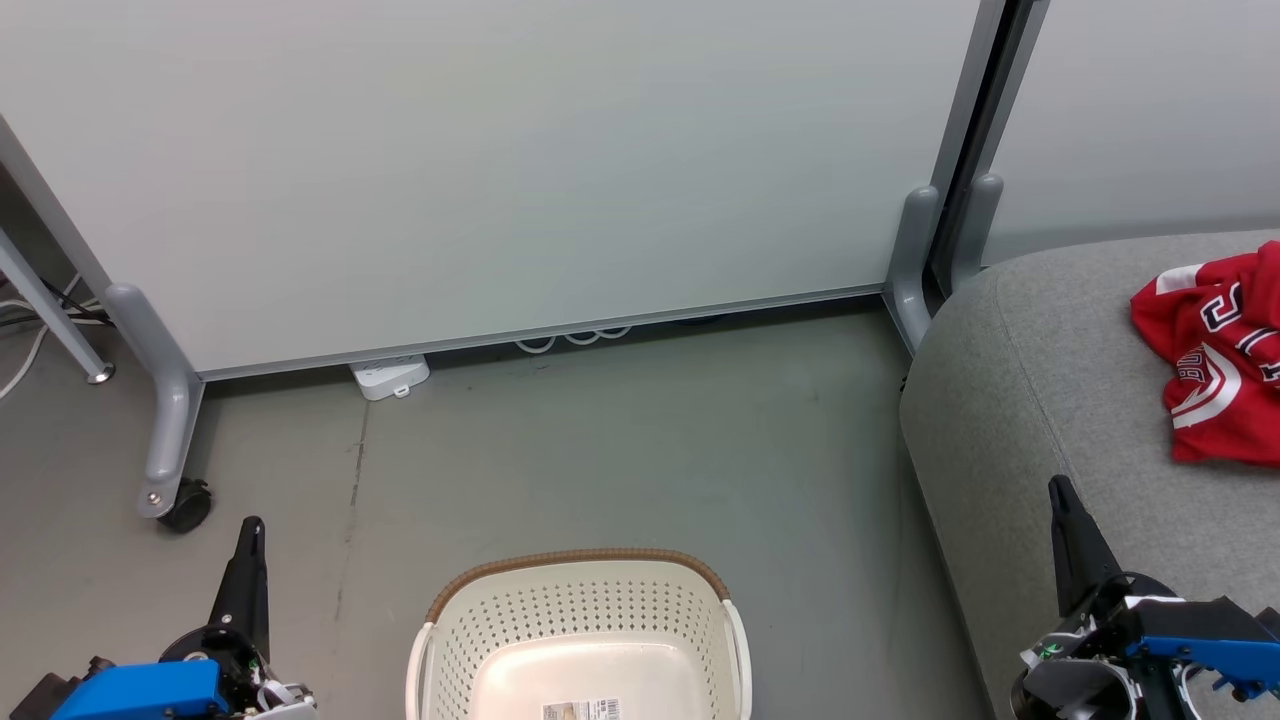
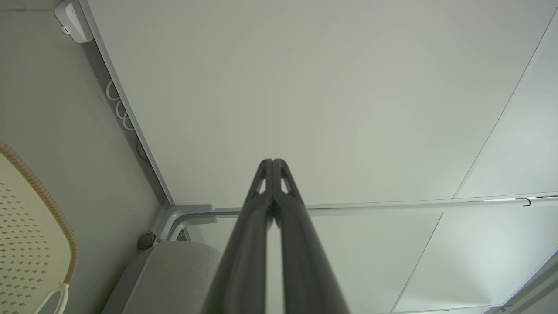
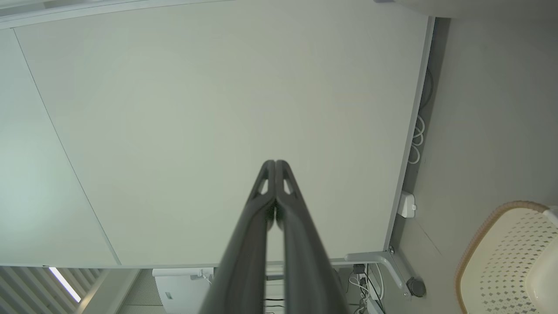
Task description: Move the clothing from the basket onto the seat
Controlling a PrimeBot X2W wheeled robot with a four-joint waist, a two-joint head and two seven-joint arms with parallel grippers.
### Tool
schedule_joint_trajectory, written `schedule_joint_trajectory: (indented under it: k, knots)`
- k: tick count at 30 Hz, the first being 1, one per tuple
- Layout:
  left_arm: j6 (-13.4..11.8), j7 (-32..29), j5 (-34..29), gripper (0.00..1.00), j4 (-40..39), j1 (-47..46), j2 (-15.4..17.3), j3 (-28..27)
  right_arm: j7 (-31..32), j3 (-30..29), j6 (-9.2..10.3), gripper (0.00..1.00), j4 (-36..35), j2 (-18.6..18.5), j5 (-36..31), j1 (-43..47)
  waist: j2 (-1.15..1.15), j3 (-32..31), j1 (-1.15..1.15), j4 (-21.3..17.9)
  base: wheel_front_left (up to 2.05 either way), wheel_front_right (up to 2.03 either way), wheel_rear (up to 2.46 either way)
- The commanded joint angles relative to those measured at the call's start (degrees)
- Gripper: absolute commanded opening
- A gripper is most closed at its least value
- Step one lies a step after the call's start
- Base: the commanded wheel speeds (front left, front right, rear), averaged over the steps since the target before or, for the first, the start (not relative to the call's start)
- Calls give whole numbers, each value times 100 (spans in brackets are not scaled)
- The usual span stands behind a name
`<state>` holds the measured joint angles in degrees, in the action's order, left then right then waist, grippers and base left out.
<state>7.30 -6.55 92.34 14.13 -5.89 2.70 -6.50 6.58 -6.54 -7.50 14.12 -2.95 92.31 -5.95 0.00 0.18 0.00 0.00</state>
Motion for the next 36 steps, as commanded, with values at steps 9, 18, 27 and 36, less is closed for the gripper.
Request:
schedule_joint_trajectory:
  k: [9, 18, 27, 36]
  knots:
    - [38, -17, 16, 0, -14, -68, 34, -15, 14, -4, 2, 0, -22, 15, 20, -54, 0, 0, 0, 0, 0, 0, 0]
    - [38, -17, 16, 0, -14, -68, 34, -16, 14, -3, 2, 0, -22, 15, 20, -54, 0, 0, 0, 0, 0, 0, 0]
    - [38, -17, 16, 0, -14, -67, 34, -16, 13, -3, 2, 0, -22, 15, 20, -54, 0, 0, 0, 0, 0, 0, 0]
    - [38, -17, 16, 0, -15, -67, 34, -16, 13, -3, 2, 0, -22, 15, 20, -54, 0, 0, 0, 0, 0, 0, 0]
